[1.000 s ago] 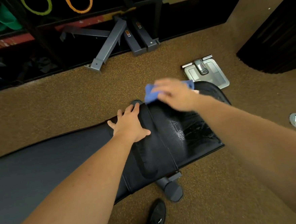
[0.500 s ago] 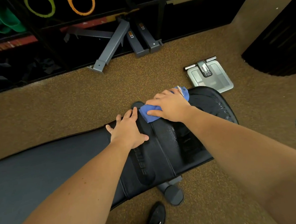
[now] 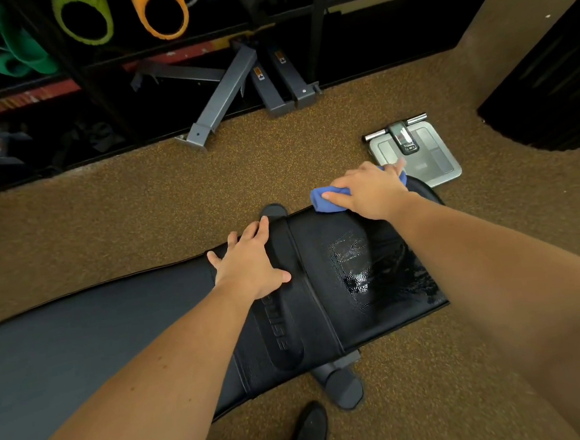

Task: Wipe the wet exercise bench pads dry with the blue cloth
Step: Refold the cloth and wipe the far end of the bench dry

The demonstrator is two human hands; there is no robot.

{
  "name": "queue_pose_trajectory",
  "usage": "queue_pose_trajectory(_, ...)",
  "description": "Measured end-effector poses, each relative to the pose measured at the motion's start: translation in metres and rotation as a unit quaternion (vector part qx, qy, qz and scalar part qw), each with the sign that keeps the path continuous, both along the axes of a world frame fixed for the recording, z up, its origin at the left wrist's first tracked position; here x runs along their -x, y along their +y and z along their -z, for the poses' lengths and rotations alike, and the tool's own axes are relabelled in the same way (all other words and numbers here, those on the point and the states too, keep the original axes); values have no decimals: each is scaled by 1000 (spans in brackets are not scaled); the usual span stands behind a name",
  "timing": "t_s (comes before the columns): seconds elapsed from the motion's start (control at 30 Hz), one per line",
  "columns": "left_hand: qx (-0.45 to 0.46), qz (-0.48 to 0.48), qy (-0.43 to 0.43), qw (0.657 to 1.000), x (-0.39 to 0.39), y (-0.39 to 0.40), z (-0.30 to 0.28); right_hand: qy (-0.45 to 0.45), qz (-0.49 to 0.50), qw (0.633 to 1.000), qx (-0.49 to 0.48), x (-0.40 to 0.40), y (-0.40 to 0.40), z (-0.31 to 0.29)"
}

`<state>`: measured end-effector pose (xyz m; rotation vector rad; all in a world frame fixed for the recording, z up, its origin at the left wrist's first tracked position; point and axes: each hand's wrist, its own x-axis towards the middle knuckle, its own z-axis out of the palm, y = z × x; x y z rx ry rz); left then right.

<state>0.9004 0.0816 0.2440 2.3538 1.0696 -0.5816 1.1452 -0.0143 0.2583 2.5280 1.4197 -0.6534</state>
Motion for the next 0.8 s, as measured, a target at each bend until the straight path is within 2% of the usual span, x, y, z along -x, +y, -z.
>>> queue_pose_trajectory(0.2, -2, -2, -3, 1000, 0, 0, 0, 24, 89, 996, 8, -33, -18, -4)
queue_pose_trajectory(0.37, -4, -6, -1, 1000, 0, -1, -1, 84, 167, 981, -57, -58, -39, 0)
queue_pose_trajectory(0.5, -8, -5, -3, 1000, 1, -1, -1, 109, 252, 957, -97, -65, -61, -1)
queue_pose_trajectory(0.8, -16, -1, 5, 1000, 1, -1, -1, 168, 403, 891, -124, -57, -119, 5)
